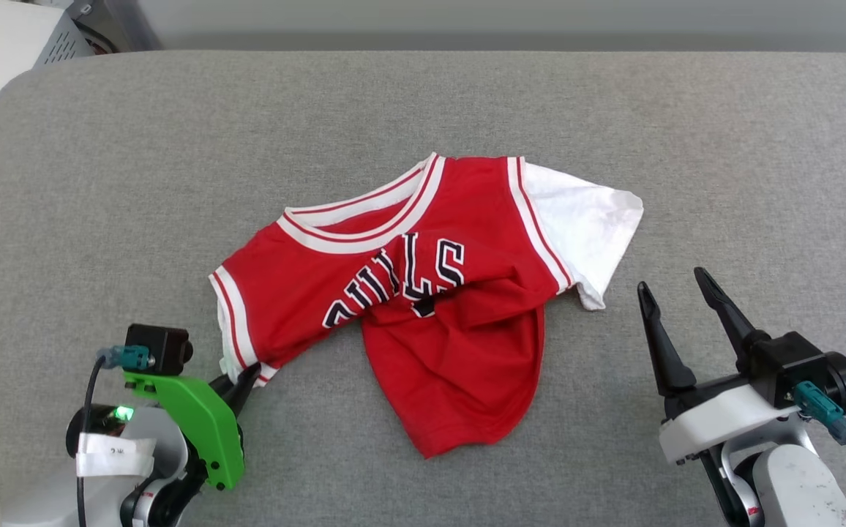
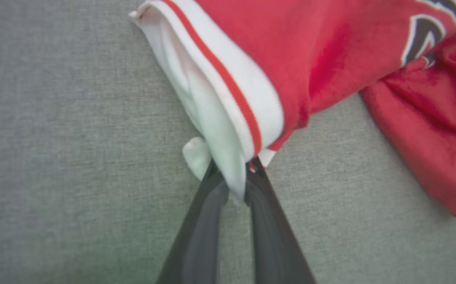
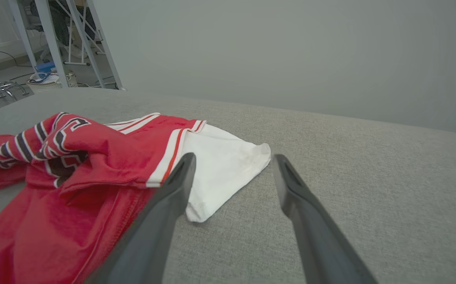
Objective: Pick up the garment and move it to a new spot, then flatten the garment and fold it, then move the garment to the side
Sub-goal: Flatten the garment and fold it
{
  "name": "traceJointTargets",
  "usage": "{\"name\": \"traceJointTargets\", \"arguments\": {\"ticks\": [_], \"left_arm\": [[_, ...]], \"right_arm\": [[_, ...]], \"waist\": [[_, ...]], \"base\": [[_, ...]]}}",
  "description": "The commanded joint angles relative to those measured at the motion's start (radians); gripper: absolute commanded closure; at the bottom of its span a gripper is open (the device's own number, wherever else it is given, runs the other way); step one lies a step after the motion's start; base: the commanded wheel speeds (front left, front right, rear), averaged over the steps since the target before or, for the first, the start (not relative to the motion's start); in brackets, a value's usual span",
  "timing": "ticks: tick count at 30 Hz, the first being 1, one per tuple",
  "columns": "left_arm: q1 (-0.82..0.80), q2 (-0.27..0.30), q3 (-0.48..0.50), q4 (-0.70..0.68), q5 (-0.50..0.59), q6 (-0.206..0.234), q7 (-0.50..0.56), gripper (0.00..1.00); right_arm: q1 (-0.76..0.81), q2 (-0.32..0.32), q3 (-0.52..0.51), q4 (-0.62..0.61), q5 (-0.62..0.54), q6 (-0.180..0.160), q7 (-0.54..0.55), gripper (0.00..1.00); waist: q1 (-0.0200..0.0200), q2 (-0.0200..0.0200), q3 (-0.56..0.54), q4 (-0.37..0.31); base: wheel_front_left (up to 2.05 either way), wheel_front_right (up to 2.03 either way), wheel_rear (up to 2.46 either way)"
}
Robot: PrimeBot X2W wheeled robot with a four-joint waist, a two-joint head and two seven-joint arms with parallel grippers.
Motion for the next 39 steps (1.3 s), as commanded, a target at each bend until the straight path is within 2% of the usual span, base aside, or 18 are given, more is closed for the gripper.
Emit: {"name": "traceJointTargets", "arguments": {"ticks": [1,2,3,4,7,11,16,20,23,28,34,39], "left_arm": [[0.029,-0.001,-0.004,0.004,-0.007,0.013,-0.009,1.00],[0.034,-0.006,-0.006,0.005,-0.006,0.017,-0.015,1.00],[0.039,-0.013,-0.004,0.007,-0.002,0.025,-0.029,0.55],[0.039,-0.019,-0.002,0.008,0.007,0.033,-0.047,0.00],[0.038,-0.040,0.023,0.008,0.046,0.076,-0.108,0.00],[0.051,-0.059,0.077,-0.029,0.145,0.162,-0.139,0.00],[0.135,-0.089,0.274,-0.174,0.350,0.270,-0.141,0.00],[0.226,-0.127,0.419,-0.270,0.505,0.315,-0.141,0.00],[0.285,-0.163,0.522,-0.311,0.609,0.326,-0.141,0.00],[0.369,-0.263,0.684,-0.367,0.777,0.322,-0.141,0.00],[0.433,-0.382,0.815,-0.398,0.929,0.276,-0.141,0.00],[0.453,-0.461,0.886,-0.406,1.012,0.218,-0.141,0.00]], "right_arm": [[0.018,-0.004,-0.008,0.000,-0.003,-0.001,-0.007,0.00],[0.020,-0.004,-0.012,-0.001,-0.002,-0.001,-0.006,0.00],[0.020,-0.005,-0.014,-0.004,-0.003,-0.001,-0.004,0.00],[0.019,-0.007,-0.015,-0.007,-0.003,-0.001,-0.002,0.00],[0.011,-0.019,-0.027,-0.020,-0.006,-0.001,0.003,0.00],[-0.011,-0.053,-0.056,-0.046,-0.001,-0.001,0.017,0.00],[-0.066,-0.125,-0.090,-0.099,-0.005,-0.001,0.056,0.00],[-0.145,-0.187,-0.092,-0.144,0.006,-0.001,0.105,0.00],[-0.212,-0.228,-0.072,-0.165,0.026,-0.001,0.177,0.00],[-0.333,-0.341,0.029,-0.134,0.133,-0.001,0.388,0.00],[-0.445,-0.502,0.225,-0.055,0.322,-0.001,0.700,0.00],[-0.522,-0.581,0.355,-0.001,0.475,-0.001,0.923,0.00]], "waist": [[0.0000,0.0000,-0.009,0.010],[0.0000,0.0000,-0.013,0.013],[0.0000,0.0000,-0.018,0.017],[0.0000,0.0000,-0.022,0.019],[0.0000,0.0000,-0.040,0.030],[0.0000,0.0000,-0.066,0.048],[0.0000,0.0000,-0.084,0.079],[0.0000,0.0000,-0.078,0.102],[0.0000,0.0000,-0.068,0.115],[0.0000,0.0000,-0.037,0.140],[0.0000,0.0000,0.011,0.174],[0.0000,0.0000,0.053,0.197]], "base": [[0.00,0.00,0.00],[0.00,0.00,0.00],[0.00,0.00,0.00],[0.00,0.00,0.00],[0.00,0.00,0.00],[0.00,0.00,0.00],[0.00,0.00,0.00],[0.00,0.00,0.00],[0.00,0.00,0.00],[0.00,0.00,0.00],[0.00,0.00,0.00],[0.00,0.00,0.00]]}}
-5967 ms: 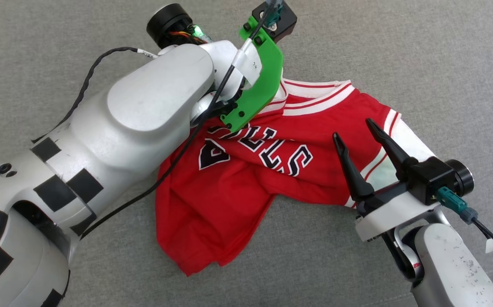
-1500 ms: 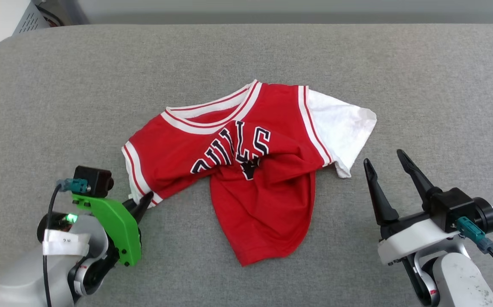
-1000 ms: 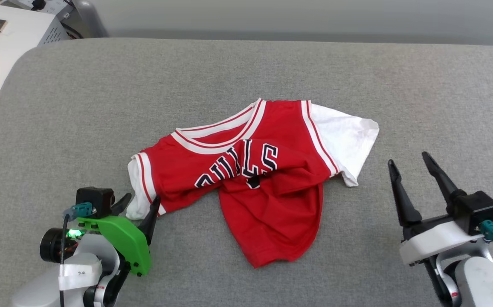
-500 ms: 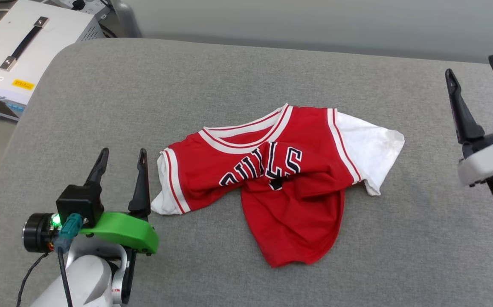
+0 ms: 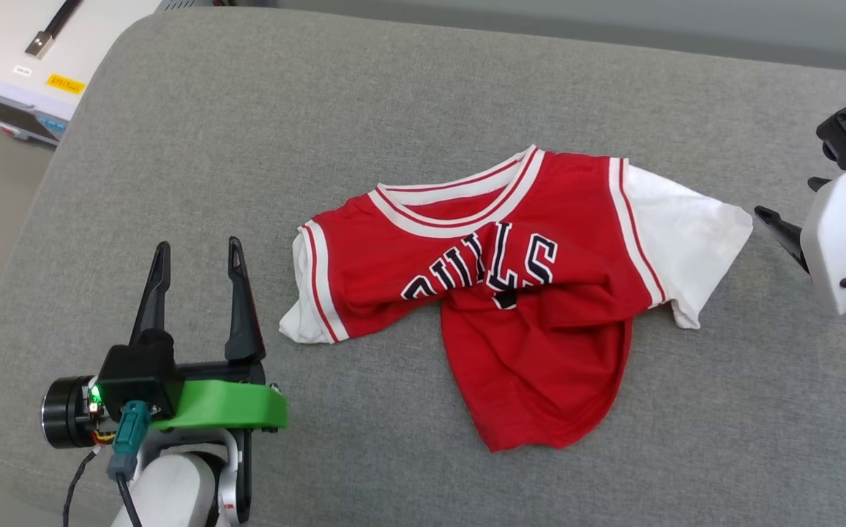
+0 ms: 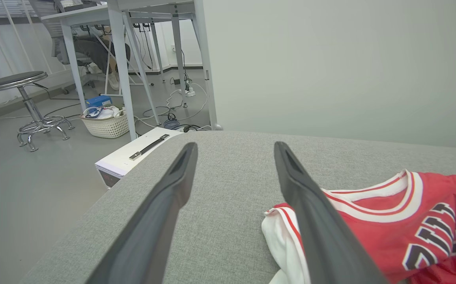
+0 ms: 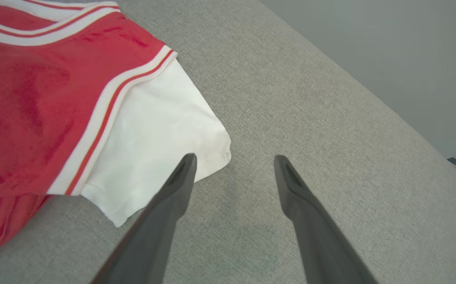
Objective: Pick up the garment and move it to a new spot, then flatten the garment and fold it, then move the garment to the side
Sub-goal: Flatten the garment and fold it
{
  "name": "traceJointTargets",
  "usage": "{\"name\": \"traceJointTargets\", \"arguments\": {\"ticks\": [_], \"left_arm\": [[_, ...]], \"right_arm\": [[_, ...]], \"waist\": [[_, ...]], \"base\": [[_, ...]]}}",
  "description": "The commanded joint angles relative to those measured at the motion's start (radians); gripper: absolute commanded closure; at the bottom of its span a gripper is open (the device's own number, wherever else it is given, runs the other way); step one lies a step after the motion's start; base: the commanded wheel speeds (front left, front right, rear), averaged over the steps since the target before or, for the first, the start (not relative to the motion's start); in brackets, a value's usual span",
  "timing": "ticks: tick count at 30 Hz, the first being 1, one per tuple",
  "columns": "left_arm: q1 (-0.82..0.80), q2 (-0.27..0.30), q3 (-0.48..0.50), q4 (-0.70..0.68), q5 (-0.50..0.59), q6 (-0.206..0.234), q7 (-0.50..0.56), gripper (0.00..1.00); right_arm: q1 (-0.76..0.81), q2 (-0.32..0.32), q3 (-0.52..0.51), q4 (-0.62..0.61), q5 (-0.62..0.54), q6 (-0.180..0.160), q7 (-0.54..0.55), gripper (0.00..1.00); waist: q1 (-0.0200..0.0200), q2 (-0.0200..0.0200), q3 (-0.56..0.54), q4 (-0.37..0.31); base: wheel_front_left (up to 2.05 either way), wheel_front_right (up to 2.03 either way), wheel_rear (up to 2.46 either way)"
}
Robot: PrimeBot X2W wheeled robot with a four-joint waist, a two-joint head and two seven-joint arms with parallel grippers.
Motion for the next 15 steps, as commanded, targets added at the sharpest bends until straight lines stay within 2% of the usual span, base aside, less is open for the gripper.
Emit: {"name": "traceJointTargets", "arguments": {"ticks": [1,7,15], "left_arm": [[0.012,-0.019,0.014,-0.004,0.021,-0.016,-0.006,0.00],[-0.006,-0.103,0.069,-0.003,0.089,-0.092,-0.006,0.00],[-0.034,-0.185,0.124,0.019,0.153,-0.174,-0.006,0.00]], "right_arm": [[-0.032,-0.007,0.014,0.016,0.017,-0.001,0.030,0.00],[-0.116,-0.005,0.100,0.105,0.046,-0.001,0.120,0.00],[-0.141,0.034,0.233,0.259,0.040,-0.001,0.088,0.00]], "waist": [[0.0000,-0.0001,0.036,0.025],[0.0000,-0.0001,0.094,0.050],[0.0000,-0.0001,0.148,0.070]], "base": [[0.00,0.00,0.00],[0.00,0.00,0.00],[0.00,0.00,0.00]]}}
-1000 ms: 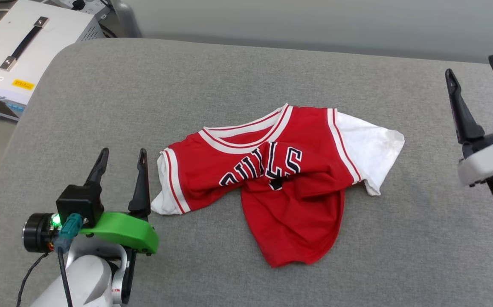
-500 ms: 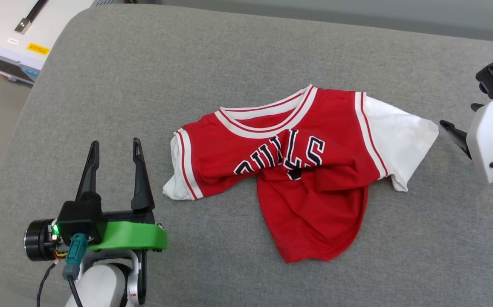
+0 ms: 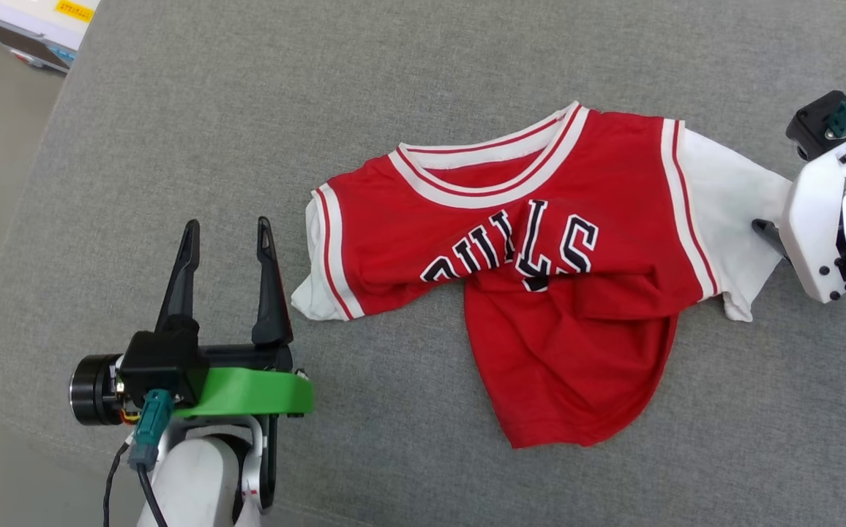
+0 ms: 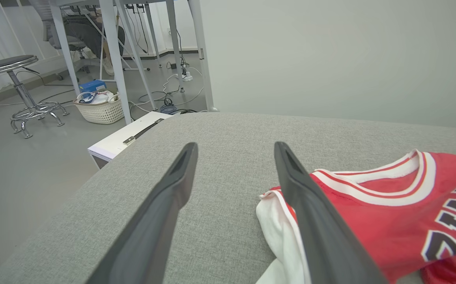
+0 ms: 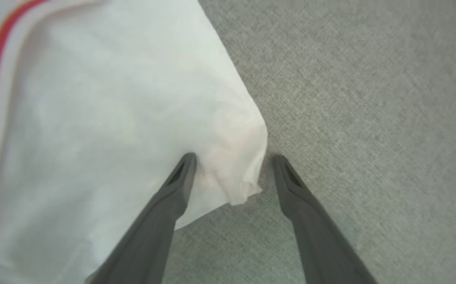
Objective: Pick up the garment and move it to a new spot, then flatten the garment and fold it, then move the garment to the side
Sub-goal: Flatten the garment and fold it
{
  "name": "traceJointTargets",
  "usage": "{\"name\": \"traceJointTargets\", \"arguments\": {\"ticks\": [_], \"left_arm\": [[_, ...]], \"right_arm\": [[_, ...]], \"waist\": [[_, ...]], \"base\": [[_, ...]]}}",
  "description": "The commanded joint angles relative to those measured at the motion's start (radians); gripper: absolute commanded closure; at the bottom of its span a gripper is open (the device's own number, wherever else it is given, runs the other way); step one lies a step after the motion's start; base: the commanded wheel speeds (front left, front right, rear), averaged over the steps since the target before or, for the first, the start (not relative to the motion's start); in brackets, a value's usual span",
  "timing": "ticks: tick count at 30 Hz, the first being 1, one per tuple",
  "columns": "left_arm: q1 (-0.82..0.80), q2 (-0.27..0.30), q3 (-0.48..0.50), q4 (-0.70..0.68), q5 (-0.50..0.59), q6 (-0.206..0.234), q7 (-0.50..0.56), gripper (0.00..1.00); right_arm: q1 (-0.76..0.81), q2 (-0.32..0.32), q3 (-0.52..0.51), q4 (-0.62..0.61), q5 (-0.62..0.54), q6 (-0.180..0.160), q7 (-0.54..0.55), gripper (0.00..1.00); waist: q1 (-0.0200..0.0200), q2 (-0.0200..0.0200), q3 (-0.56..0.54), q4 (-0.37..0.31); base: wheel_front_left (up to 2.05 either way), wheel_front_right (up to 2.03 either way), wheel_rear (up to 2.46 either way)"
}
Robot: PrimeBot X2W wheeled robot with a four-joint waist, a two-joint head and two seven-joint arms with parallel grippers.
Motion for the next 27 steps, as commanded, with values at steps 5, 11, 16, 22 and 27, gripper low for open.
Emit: {"name": "traceJointTargets", "arguments": {"ticks": [5,11,16,22,27], "left_arm": [[-0.022,-0.031,0.035,0.017,0.030,-0.038,-0.006,0.00],[-0.013,-0.047,0.065,0.026,0.051,-0.062,-0.006,0.00],[0.003,-0.053,0.078,0.042,0.068,-0.079,-0.006,0.00],[0.043,-0.057,0.094,0.055,0.083,-0.088,-0.006,0.00],[0.085,-0.058,0.110,0.067,0.090,-0.095,-0.006,0.00]], "right_arm": [[0.021,0.020,0.094,0.071,0.055,0.000,-0.030,0.57],[-0.035,0.008,0.130,0.065,0.074,0.000,-0.157,1.00],[-0.078,-0.002,0.108,0.044,0.083,0.000,-0.287,1.00],[-0.043,-0.053,0.052,0.011,0.106,0.000,-0.372,1.00],[0.054,-0.102,-0.005,-0.012,0.131,0.000,-0.381,1.00]], "waist": [[0.0000,-0.0001,0.019,0.009],[0.0000,-0.0001,-0.012,-0.019],[0.0000,-0.0001,-0.063,-0.042],[0.0000,-0.0001,-0.134,-0.075],[0.0000,-0.0001,-0.178,-0.113]], "base": [[0.00,0.00,0.00],[0.00,0.00,0.00],[0.00,0.00,0.00],[0.00,0.00,0.00],[0.00,0.00,0.00]]}}
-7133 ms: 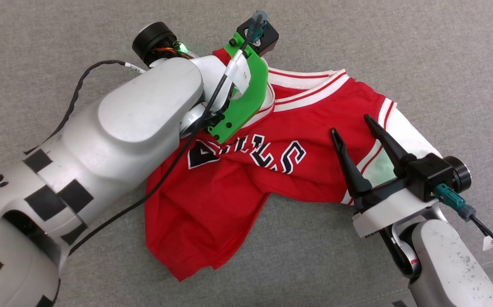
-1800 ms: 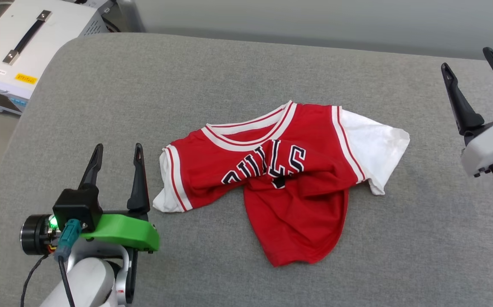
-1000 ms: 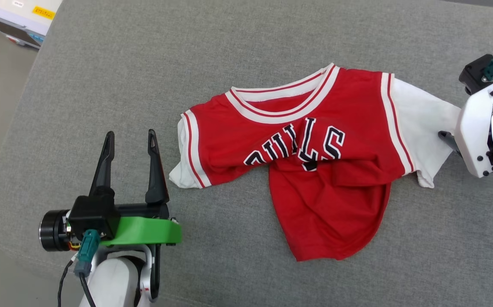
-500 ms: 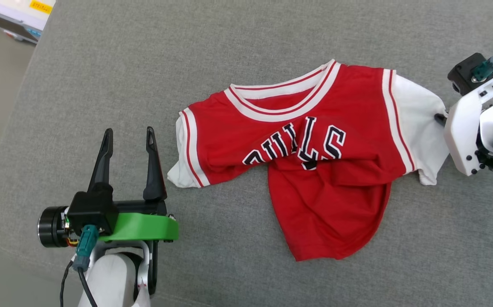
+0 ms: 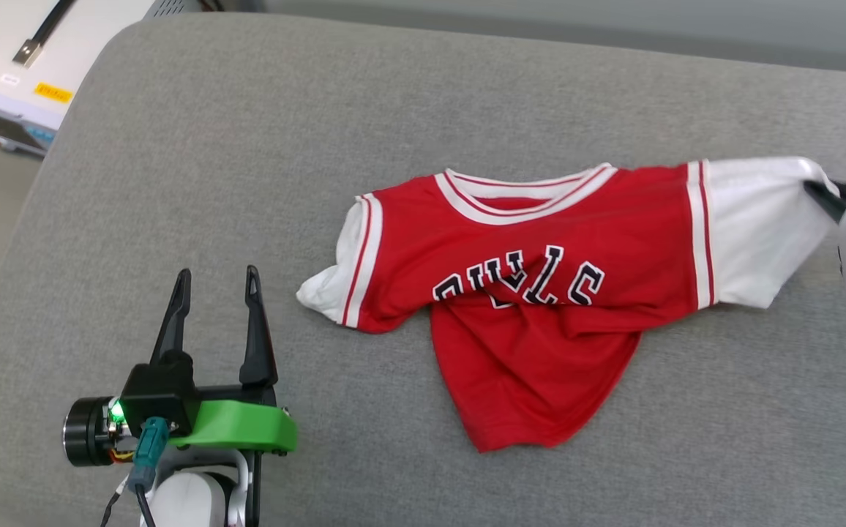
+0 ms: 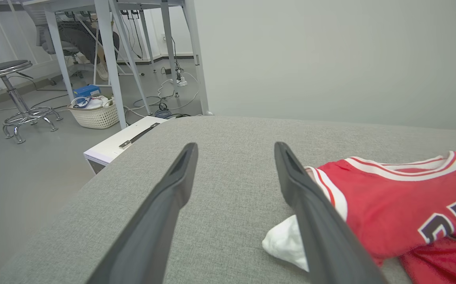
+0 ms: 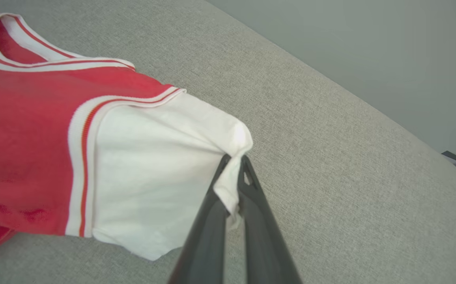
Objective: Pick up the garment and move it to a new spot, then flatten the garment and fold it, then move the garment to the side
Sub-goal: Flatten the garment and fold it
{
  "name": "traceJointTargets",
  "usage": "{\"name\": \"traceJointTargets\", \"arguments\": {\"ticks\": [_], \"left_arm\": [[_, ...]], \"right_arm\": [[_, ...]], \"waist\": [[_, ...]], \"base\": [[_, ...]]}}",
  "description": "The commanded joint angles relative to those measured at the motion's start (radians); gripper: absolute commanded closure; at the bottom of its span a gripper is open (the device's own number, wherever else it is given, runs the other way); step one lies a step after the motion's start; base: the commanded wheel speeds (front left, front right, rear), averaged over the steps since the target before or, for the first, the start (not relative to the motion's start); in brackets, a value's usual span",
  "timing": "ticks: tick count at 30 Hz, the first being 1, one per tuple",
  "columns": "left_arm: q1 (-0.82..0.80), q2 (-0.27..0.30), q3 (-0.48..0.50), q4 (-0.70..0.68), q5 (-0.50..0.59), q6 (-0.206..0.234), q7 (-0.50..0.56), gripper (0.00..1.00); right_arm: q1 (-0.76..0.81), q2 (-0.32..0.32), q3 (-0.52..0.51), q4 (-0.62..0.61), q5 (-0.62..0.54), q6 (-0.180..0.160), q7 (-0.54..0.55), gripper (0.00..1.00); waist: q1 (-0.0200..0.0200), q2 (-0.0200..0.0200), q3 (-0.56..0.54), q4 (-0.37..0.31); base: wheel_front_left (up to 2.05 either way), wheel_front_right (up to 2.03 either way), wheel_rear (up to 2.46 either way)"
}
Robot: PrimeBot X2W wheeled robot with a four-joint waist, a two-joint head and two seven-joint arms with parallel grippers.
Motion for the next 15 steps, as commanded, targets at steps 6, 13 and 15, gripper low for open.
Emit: {"name": "traceJointTargets", "arguments": {"ticks": [6,13,15], "left_arm": [[0.040,-0.008,0.010,0.016,0.014,-0.015,-0.006,0.00],[0.050,-0.009,0.013,0.027,0.014,-0.023,-0.006,0.00],[0.051,-0.010,0.012,0.030,0.013,-0.027,-0.006,0.00]], "right_arm": [[0.190,-0.024,-0.102,-0.004,0.049,-0.001,-0.021,1.00],[0.392,-0.022,-0.215,0.041,0.066,-0.001,-0.026,1.00],[0.450,-0.014,-0.255,0.061,0.077,-0.001,-0.025,1.00]], "waist": [[-0.0001,-0.0001,-0.076,-0.072],[-0.0001,-0.0001,-0.097,-0.092],[-0.0001,-0.0001,-0.100,-0.091]], "base": [[0.00,0.00,0.00],[0.00,0.00,0.00],[0.00,0.00,0.00]]}}
